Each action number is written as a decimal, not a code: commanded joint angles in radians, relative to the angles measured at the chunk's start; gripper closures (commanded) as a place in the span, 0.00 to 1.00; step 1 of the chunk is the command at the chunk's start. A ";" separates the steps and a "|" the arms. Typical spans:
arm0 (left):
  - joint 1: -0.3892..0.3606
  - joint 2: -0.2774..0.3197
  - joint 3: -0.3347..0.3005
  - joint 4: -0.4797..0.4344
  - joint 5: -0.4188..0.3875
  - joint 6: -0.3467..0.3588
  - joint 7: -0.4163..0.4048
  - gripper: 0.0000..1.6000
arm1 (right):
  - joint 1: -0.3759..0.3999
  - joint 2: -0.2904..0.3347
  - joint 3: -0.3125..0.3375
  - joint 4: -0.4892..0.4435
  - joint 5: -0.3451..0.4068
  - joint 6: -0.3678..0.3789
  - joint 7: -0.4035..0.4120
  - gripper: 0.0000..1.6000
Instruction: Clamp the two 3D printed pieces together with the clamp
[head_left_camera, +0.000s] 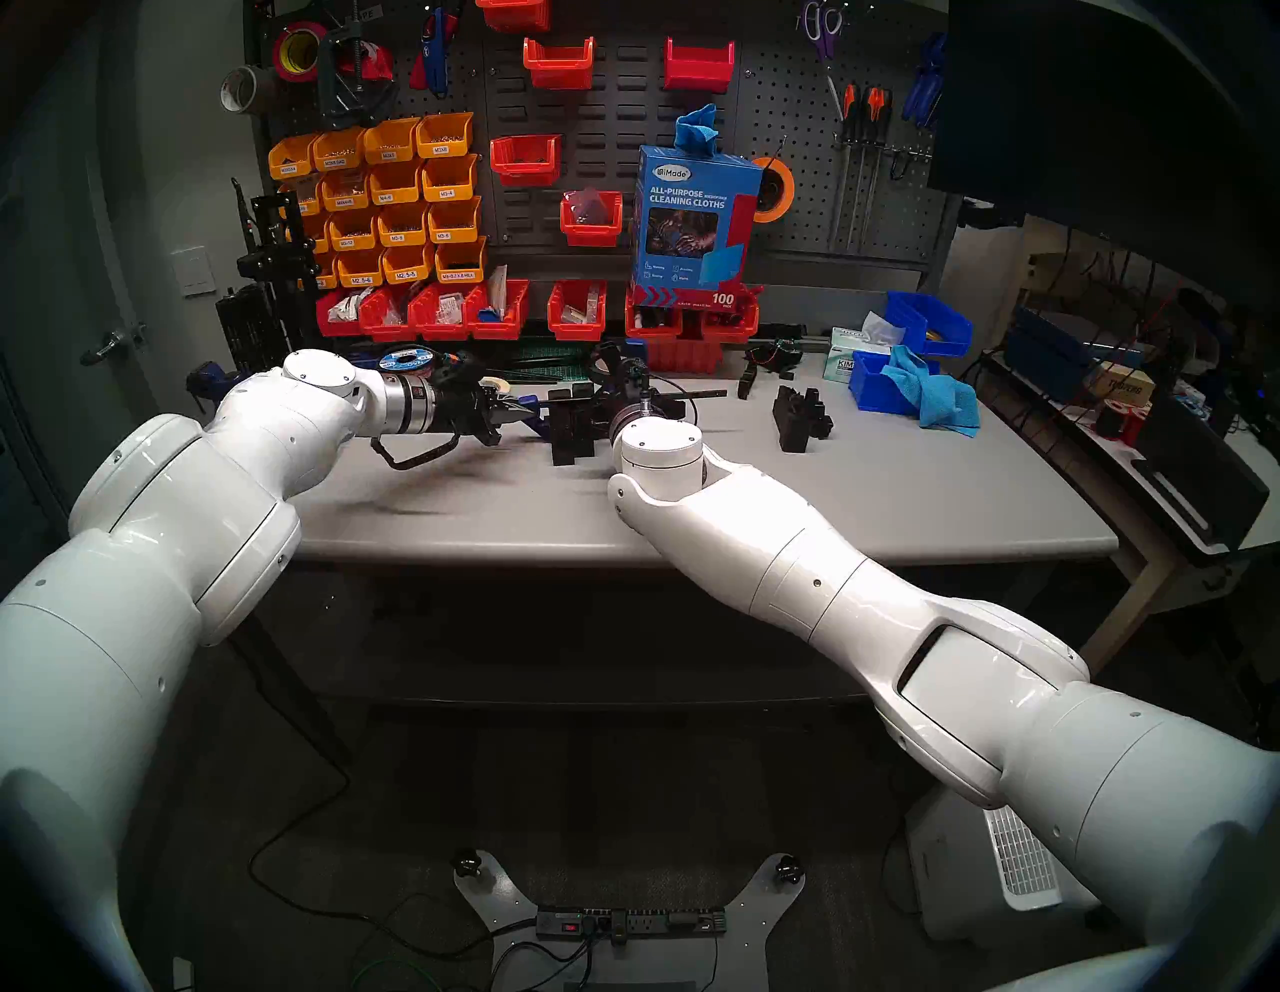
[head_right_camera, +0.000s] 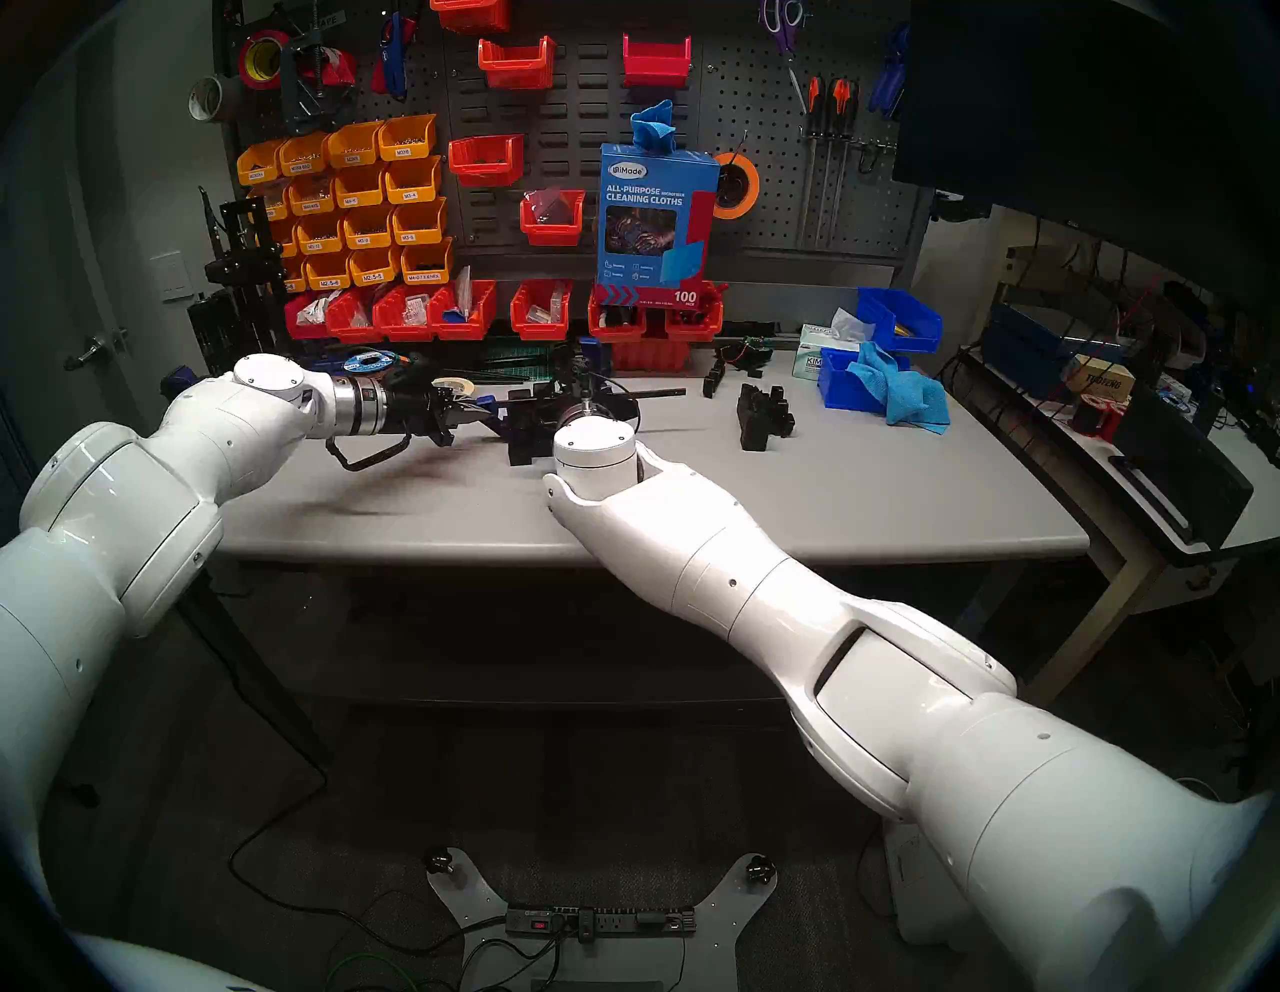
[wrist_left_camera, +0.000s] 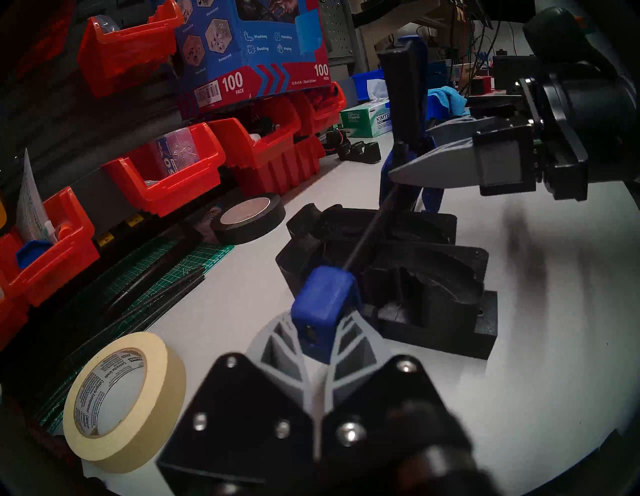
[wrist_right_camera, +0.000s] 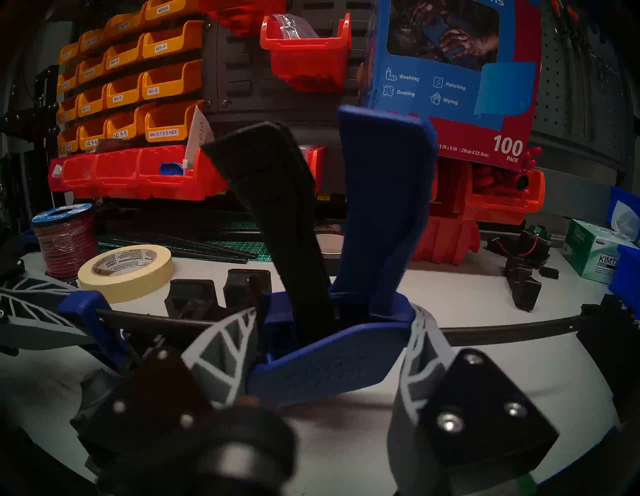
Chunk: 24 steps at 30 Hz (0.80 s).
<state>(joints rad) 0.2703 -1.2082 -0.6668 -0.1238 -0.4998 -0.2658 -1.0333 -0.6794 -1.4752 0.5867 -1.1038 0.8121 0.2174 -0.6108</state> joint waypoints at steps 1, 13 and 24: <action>-0.005 -0.033 -0.002 -0.017 -0.003 -0.002 -0.006 1.00 | -0.002 -0.077 -0.039 -0.065 0.011 0.004 0.049 1.00; 0.000 -0.035 -0.004 -0.019 -0.003 -0.003 -0.016 1.00 | 0.001 -0.078 -0.049 -0.068 0.020 0.009 0.032 0.99; 0.003 -0.034 -0.005 -0.020 -0.002 -0.005 -0.021 1.00 | 0.003 -0.075 -0.062 -0.075 0.032 0.012 0.020 0.00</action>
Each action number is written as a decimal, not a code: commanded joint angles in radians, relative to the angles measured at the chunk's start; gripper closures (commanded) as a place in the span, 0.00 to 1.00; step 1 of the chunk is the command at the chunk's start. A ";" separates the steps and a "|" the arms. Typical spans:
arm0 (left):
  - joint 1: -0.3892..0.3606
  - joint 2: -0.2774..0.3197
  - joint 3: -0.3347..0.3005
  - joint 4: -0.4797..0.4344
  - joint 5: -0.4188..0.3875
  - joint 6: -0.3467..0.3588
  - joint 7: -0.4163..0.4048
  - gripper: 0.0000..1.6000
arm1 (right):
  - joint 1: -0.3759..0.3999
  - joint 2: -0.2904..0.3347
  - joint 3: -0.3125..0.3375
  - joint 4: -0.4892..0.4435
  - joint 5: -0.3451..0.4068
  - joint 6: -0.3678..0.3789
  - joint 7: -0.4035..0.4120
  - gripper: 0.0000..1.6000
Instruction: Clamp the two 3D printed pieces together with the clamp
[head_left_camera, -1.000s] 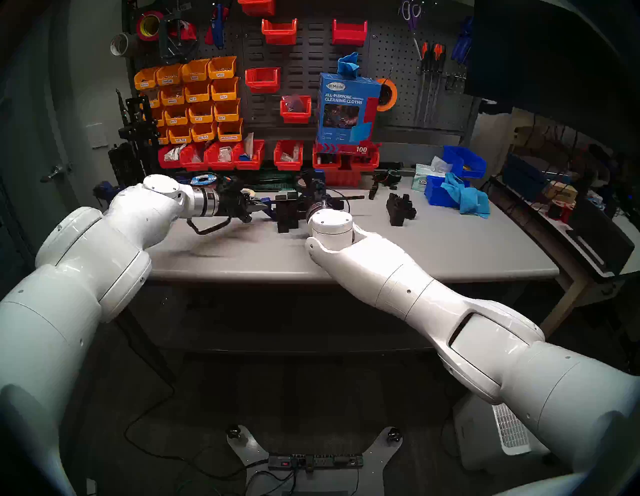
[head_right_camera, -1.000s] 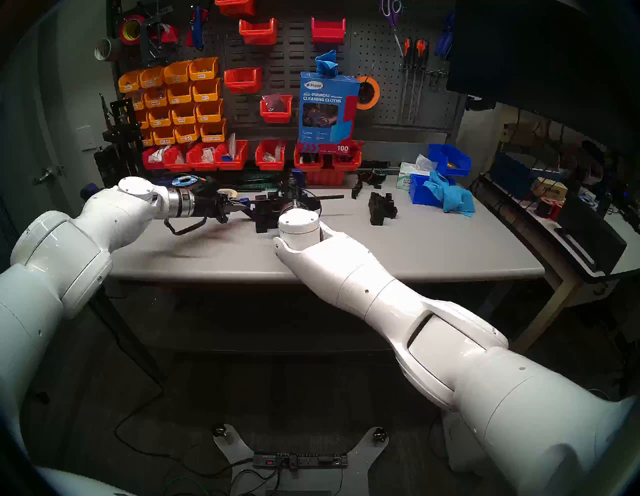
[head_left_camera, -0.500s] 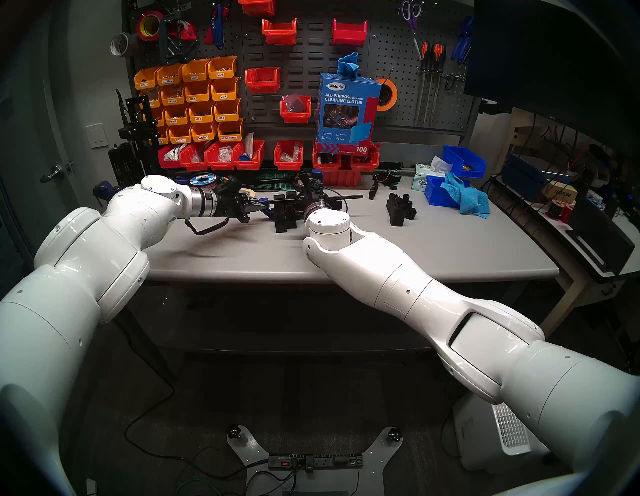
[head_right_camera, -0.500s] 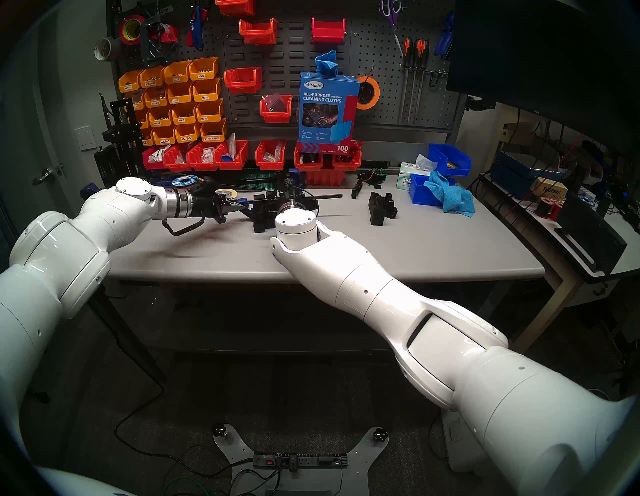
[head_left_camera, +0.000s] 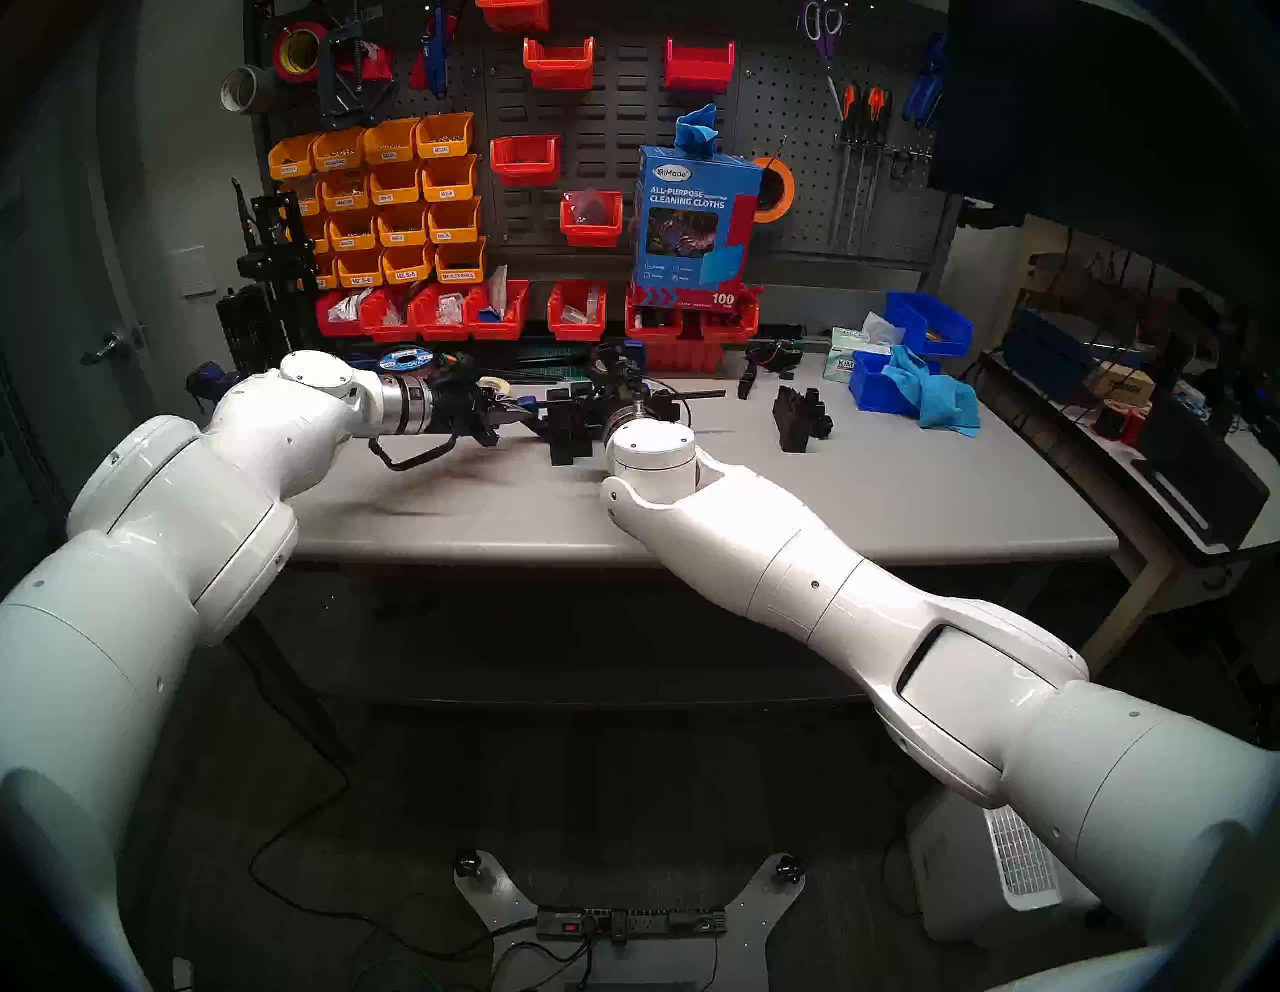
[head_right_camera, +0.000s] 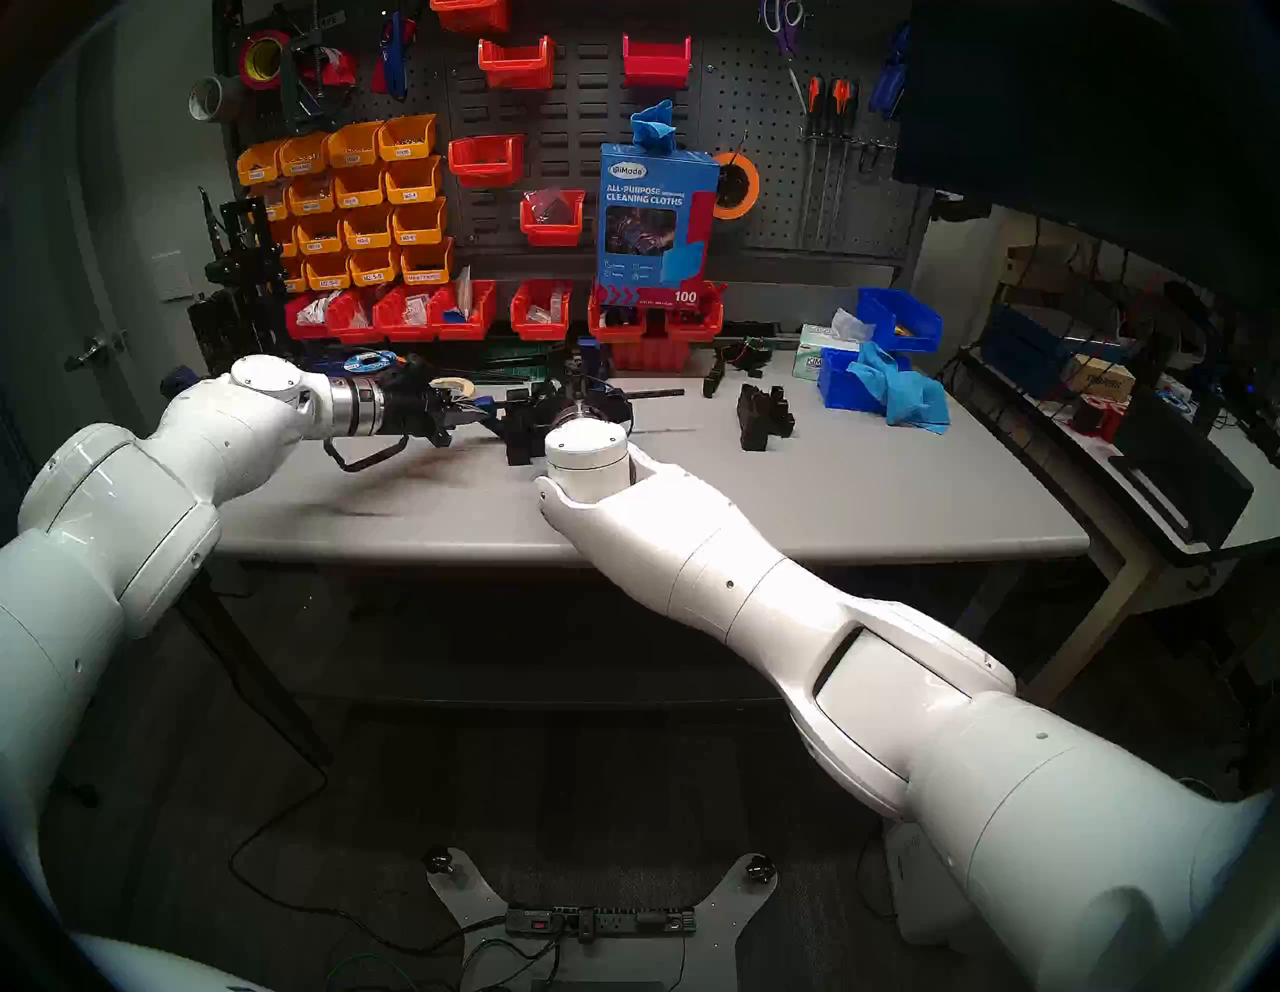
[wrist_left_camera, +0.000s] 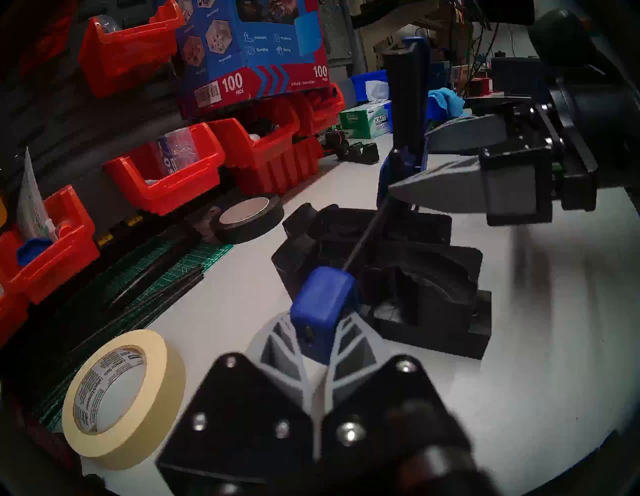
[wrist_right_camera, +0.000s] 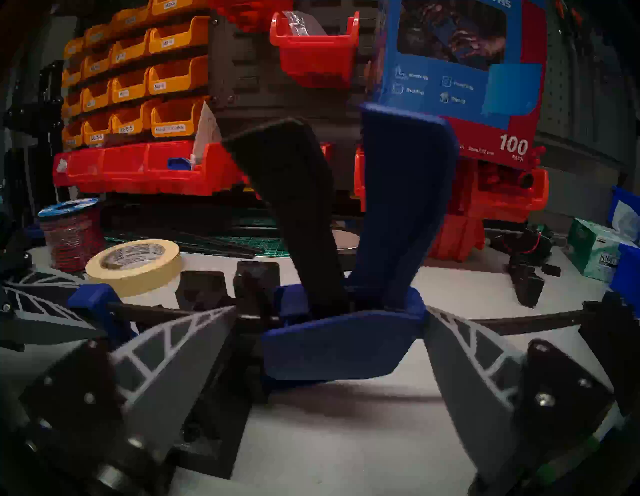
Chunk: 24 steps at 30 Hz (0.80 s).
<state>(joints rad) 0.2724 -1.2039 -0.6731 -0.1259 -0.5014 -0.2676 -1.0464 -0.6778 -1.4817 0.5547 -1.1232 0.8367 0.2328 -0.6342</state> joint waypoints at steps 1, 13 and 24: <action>0.002 -0.043 0.001 -0.020 -0.001 -0.003 -0.009 1.00 | 0.004 -0.076 -0.032 -0.052 0.008 -0.003 0.044 0.00; 0.006 -0.048 0.001 -0.021 0.000 -0.006 -0.015 1.00 | 0.013 -0.080 -0.034 -0.043 0.002 -0.018 -0.010 0.00; 0.009 -0.050 0.001 -0.023 0.000 -0.009 -0.018 1.00 | 0.055 -0.068 -0.038 -0.043 -0.040 -0.044 -0.088 0.00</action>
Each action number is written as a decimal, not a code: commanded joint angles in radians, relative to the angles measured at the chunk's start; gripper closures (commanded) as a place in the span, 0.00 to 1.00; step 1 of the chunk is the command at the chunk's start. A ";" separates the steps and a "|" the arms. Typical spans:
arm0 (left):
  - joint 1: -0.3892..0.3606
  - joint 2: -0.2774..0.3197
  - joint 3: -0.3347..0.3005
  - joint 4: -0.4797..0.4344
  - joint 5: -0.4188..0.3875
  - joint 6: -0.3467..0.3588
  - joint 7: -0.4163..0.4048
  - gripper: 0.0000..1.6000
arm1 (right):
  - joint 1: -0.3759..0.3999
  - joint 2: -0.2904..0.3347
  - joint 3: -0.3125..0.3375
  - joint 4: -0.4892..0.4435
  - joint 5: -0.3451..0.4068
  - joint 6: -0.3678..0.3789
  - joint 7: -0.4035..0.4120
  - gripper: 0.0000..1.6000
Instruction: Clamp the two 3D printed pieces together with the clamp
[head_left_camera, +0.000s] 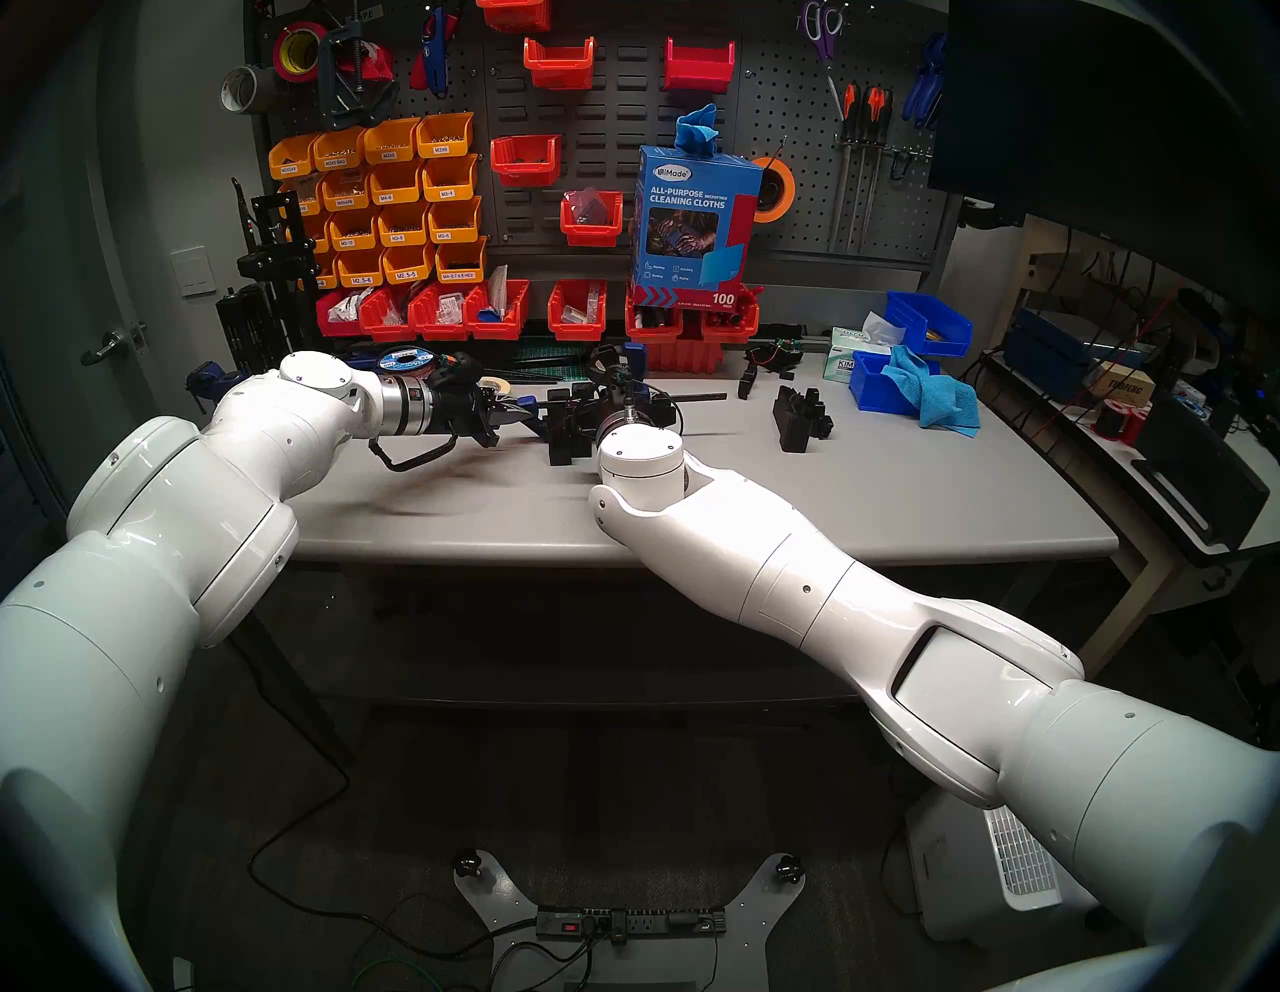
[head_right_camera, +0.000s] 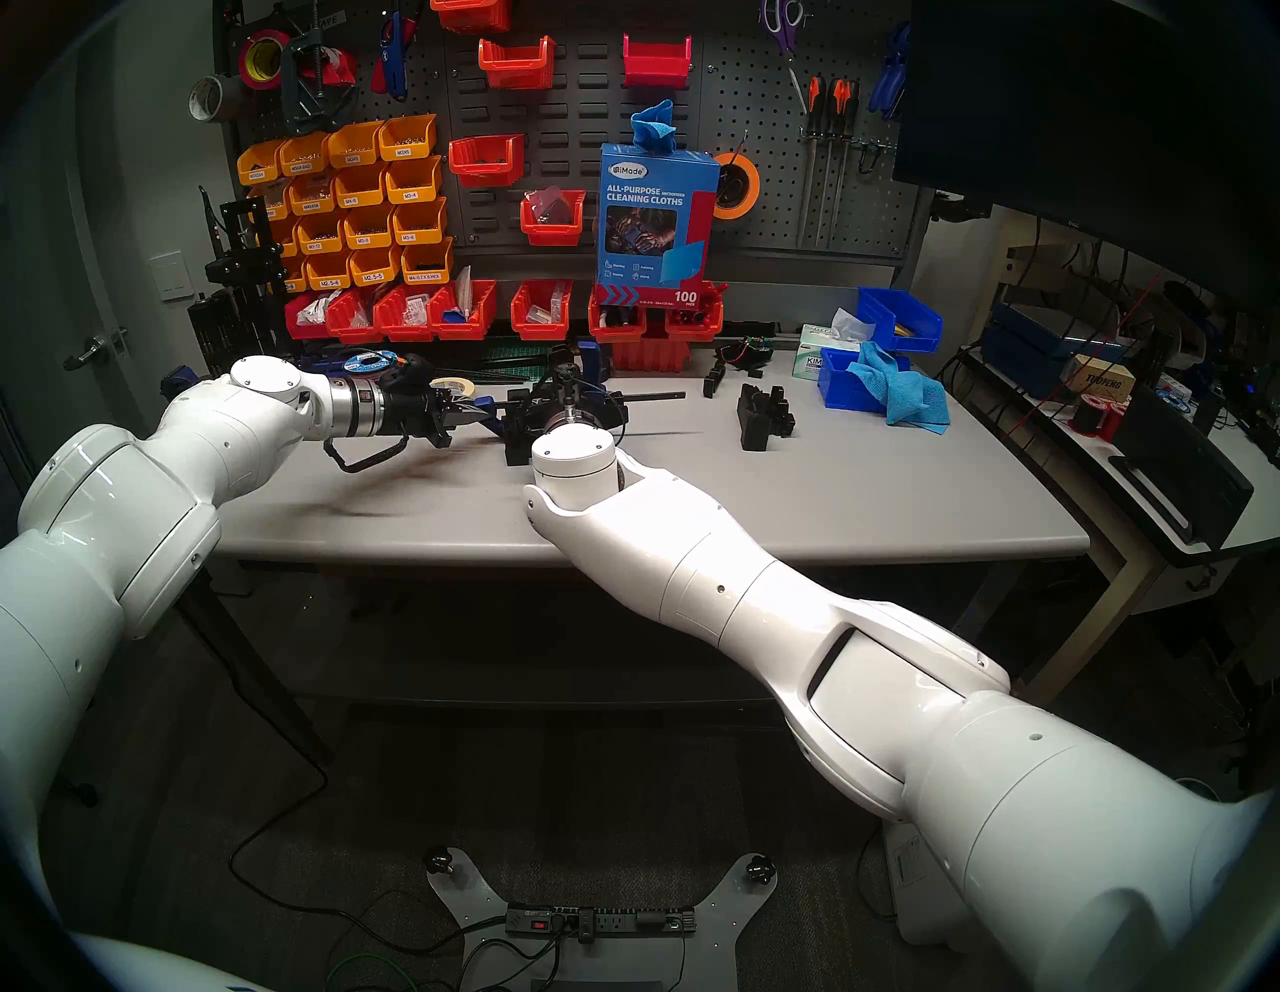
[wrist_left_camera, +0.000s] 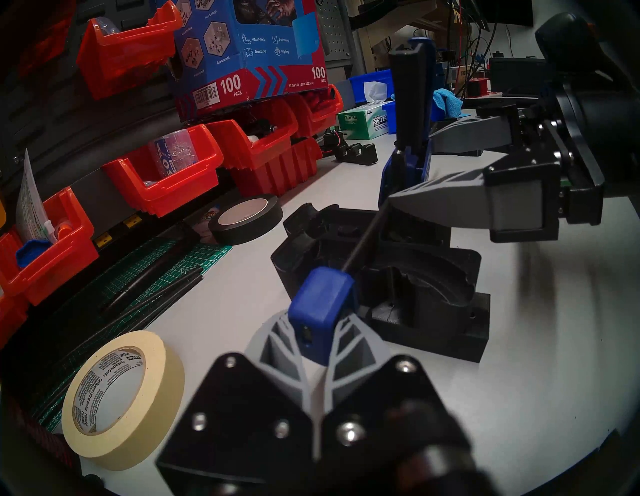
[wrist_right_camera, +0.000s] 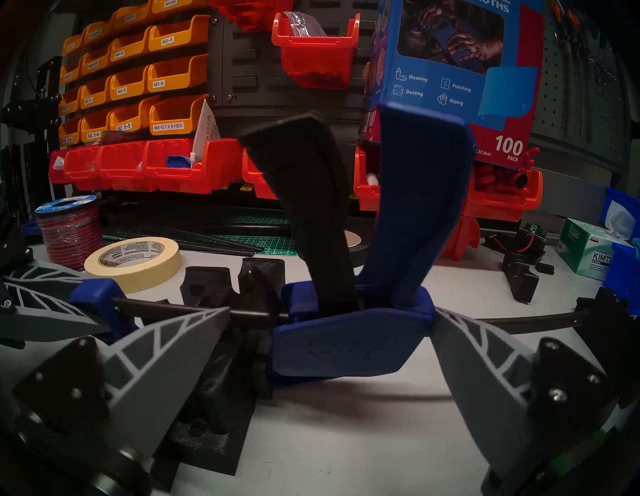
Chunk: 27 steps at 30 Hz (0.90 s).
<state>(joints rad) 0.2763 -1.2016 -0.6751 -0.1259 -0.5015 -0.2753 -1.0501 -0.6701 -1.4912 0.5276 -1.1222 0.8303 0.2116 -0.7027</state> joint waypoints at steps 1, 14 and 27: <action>0.005 -0.054 0.003 -0.024 0.000 -0.001 -0.015 1.00 | 0.051 -0.061 -0.012 -0.041 -0.037 -0.025 -0.025 0.00; 0.007 -0.053 0.007 -0.028 0.001 -0.001 -0.031 1.00 | 0.054 -0.081 -0.017 -0.027 -0.047 -0.043 -0.105 0.00; 0.006 -0.055 0.013 -0.027 0.002 -0.002 -0.044 1.00 | 0.033 -0.093 -0.010 -0.020 0.011 -0.007 -0.102 0.00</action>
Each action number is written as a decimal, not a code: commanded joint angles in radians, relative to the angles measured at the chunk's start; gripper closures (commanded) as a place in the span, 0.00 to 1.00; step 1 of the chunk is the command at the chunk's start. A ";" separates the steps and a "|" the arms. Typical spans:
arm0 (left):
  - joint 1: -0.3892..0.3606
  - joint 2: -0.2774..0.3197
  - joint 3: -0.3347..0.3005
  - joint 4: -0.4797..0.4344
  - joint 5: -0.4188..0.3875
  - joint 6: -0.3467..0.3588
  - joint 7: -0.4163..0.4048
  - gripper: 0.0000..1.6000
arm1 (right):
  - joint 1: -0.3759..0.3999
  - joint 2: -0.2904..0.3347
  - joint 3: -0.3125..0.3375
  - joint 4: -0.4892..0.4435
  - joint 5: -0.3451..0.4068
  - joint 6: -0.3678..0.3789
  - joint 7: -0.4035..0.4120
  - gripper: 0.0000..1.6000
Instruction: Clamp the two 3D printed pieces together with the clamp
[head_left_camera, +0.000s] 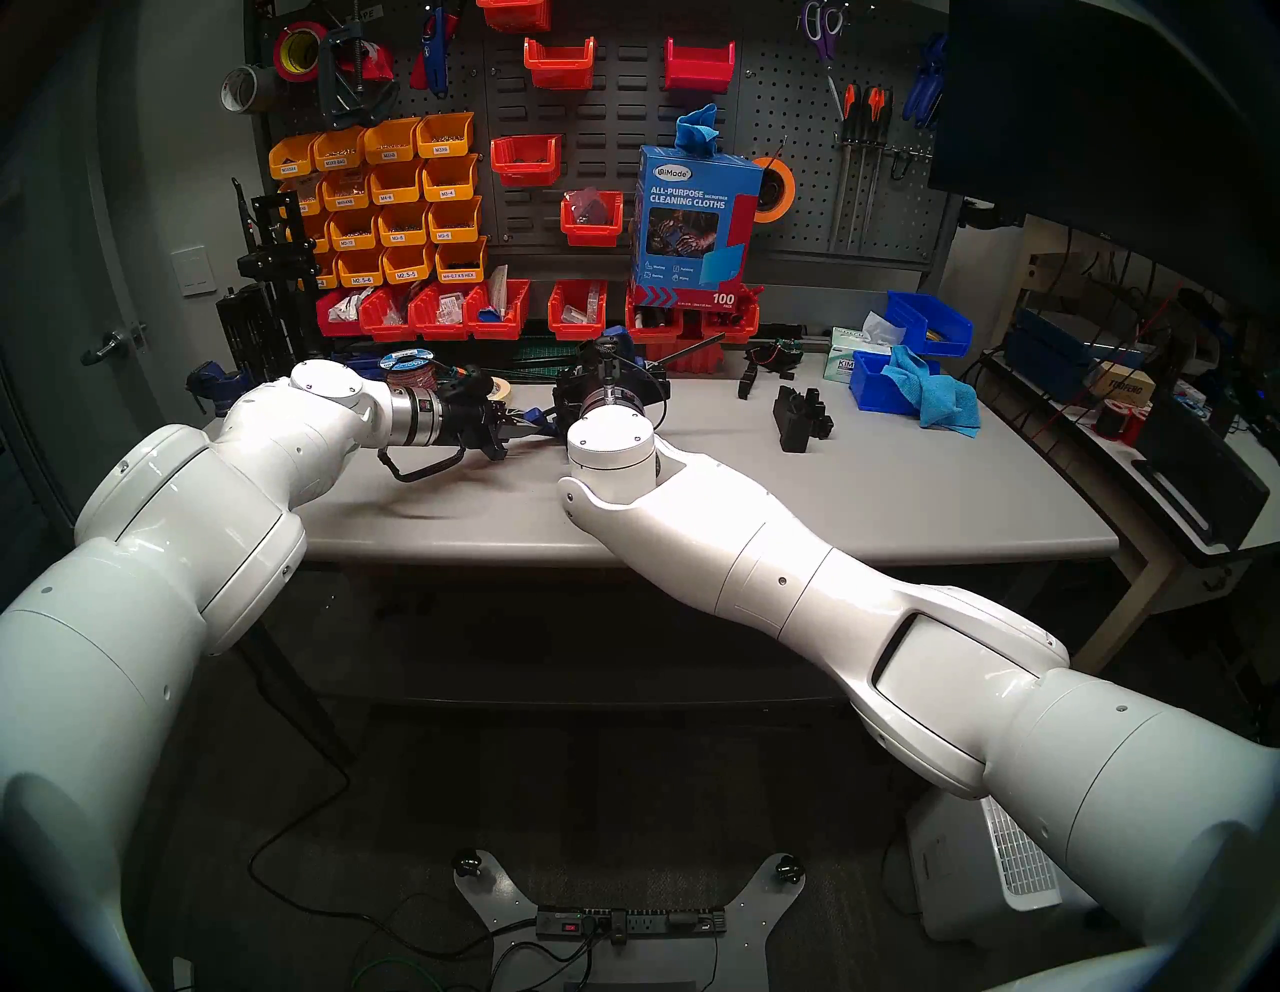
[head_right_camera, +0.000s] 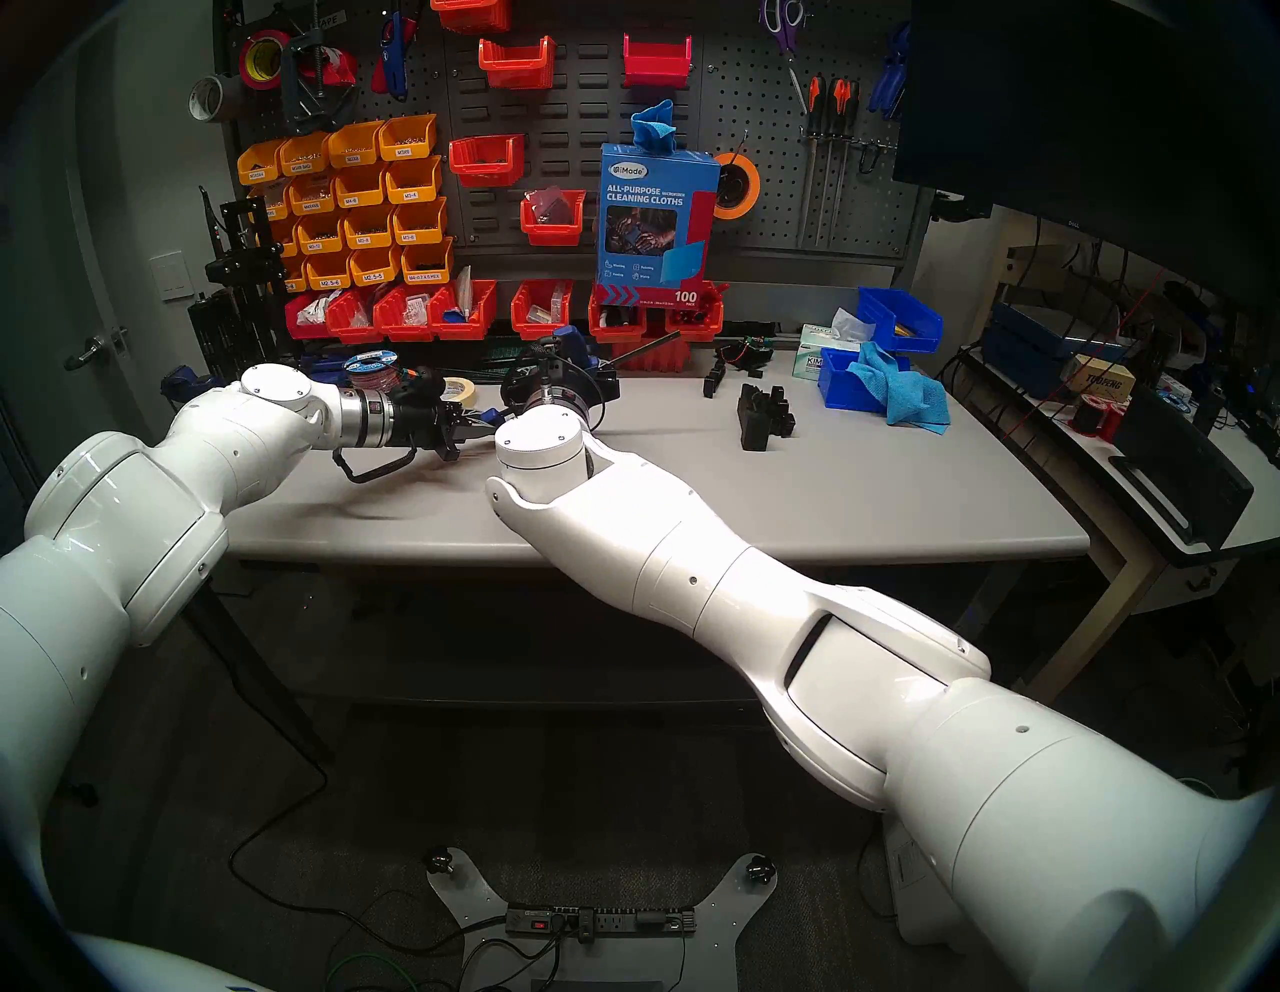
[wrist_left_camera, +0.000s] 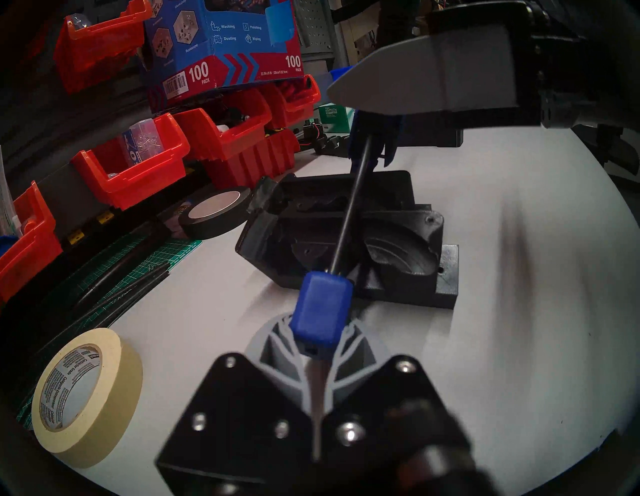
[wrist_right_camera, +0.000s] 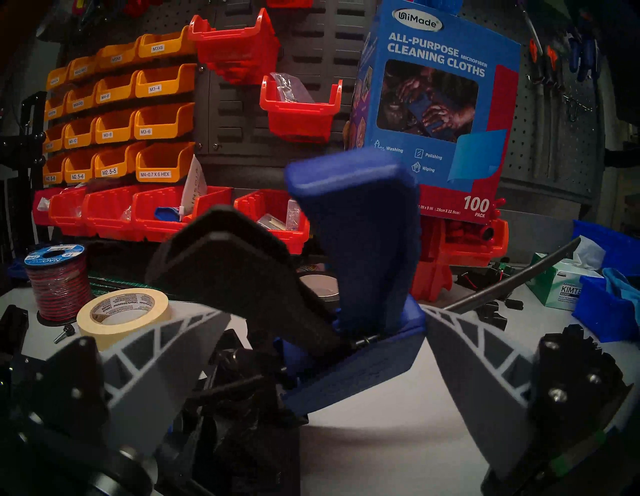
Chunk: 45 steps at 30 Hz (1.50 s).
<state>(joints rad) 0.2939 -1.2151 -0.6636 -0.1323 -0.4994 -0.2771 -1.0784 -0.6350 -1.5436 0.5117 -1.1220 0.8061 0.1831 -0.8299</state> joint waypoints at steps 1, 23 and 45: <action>-0.011 -0.042 0.002 -0.020 0.000 0.001 -0.015 1.00 | -0.004 -0.039 0.007 -0.021 0.039 0.024 0.023 0.00; -0.012 -0.048 0.019 -0.018 0.001 0.001 -0.014 1.00 | 0.057 0.030 0.041 -0.111 0.033 0.040 -0.021 0.00; -0.014 -0.061 0.034 -0.017 -0.001 -0.010 -0.041 1.00 | 0.026 0.076 0.074 -0.232 0.070 0.129 -0.039 0.00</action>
<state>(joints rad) 0.2862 -1.2500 -0.6328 -0.1429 -0.5023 -0.2850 -1.1010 -0.6092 -1.4696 0.5806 -1.3162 0.8673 0.2992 -0.8672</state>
